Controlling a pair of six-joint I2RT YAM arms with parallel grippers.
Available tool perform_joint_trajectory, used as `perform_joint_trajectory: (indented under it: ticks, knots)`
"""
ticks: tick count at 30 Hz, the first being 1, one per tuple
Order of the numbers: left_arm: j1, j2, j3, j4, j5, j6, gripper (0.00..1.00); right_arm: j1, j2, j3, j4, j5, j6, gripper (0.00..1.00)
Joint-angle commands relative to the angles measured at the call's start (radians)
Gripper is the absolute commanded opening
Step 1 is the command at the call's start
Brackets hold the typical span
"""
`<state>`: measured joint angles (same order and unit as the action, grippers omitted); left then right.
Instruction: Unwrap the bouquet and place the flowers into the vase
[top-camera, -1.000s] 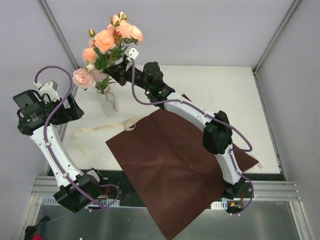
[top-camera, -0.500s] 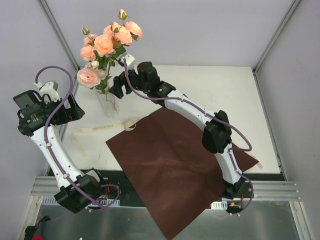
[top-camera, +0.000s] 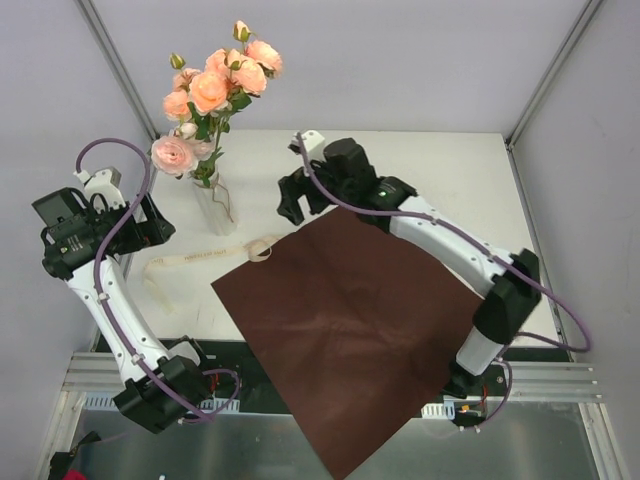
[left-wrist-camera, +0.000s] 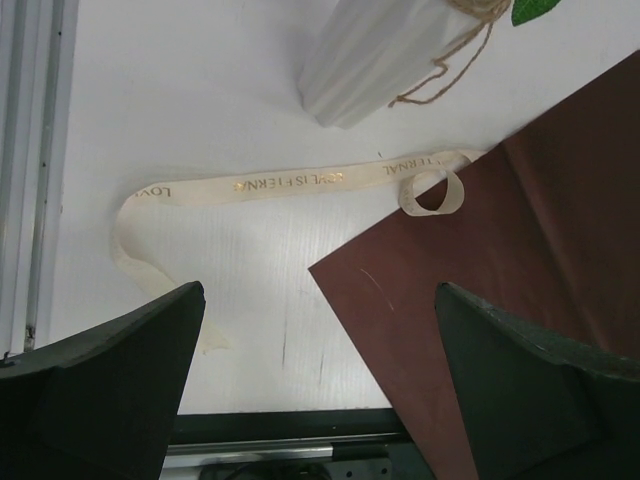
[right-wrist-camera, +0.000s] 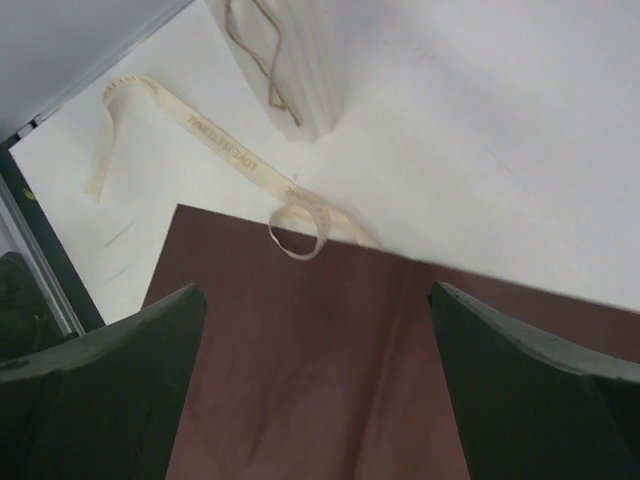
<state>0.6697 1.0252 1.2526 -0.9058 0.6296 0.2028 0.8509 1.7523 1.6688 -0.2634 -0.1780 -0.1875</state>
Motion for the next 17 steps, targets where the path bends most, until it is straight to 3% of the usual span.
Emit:
perform_joint_trajectory:
  ticks: [1, 6, 17]
  knots:
    - [0.004, -0.066, -0.091, 0.047, 0.077, 0.038, 0.99, -0.015, -0.180, -0.107, -0.149, 0.155, 0.019, 0.96]
    - [-0.085, -0.132, -0.185, 0.077, 0.041, 0.056, 0.99, -0.015, -0.230, -0.167, -0.289, 0.337, 0.042, 0.96]
    - [-0.114, -0.143, -0.266, 0.103, 0.025, 0.076, 0.99, -0.050, -0.313, -0.262, -0.316, 0.333, 0.054, 0.96]
